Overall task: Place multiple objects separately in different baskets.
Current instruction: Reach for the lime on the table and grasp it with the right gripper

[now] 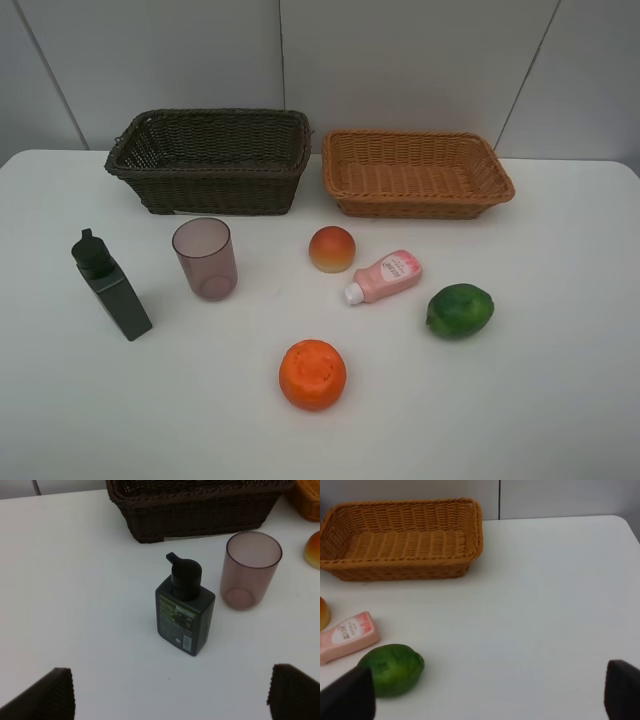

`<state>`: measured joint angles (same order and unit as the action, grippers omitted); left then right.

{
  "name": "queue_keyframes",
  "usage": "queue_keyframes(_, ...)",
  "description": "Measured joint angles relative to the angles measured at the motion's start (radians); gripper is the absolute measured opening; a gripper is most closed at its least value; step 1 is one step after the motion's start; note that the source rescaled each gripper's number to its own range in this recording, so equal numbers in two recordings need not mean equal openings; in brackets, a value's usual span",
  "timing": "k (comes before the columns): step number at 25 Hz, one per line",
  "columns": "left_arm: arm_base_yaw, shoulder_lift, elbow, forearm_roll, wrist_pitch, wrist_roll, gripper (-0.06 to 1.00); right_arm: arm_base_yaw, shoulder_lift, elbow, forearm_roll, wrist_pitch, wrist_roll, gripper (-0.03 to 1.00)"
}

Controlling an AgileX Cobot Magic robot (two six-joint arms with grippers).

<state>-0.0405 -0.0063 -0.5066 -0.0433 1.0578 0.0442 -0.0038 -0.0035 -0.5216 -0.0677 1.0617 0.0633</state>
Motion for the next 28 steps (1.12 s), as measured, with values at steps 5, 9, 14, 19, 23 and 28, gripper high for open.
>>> queue_keyframes(5, 0.0, 0.0, 0.0, 0.0, 0.0, 0.0, 1.0, 0.0, 0.0, 0.0, 0.0, 0.0, 0.0, 0.99)
queue_keyframes(9, 0.0, 0.0, 0.0, 0.0, 0.0, 0.0, 1.0, 0.0, 0.0, 0.0, 0.0, 0.0, 0.0, 0.99)
queue_keyframes(14, 0.0, 0.0, 0.0, 0.0, 0.0, 0.0, 1.0, 0.0, 0.0, 0.0, 0.0, 0.0, 0.0, 0.99)
queue_keyframes(19, 0.0, 0.0, 0.0, 0.0, 0.0, 0.0, 1.0, 0.0, 0.0, 0.0, 0.0, 0.0, 0.0, 0.99)
queue_keyframes(23, 0.0, 0.0, 0.0, 0.0, 0.0, 0.0, 1.0, 0.0, 0.0, 0.0, 0.0, 0.0, 0.0, 0.99)
queue_keyframes(28, 0.0, 0.0, 0.0, 0.0, 0.0, 0.0, 1.0, 0.0, 0.0, 0.0, 0.0, 0.0, 0.0, 0.99)
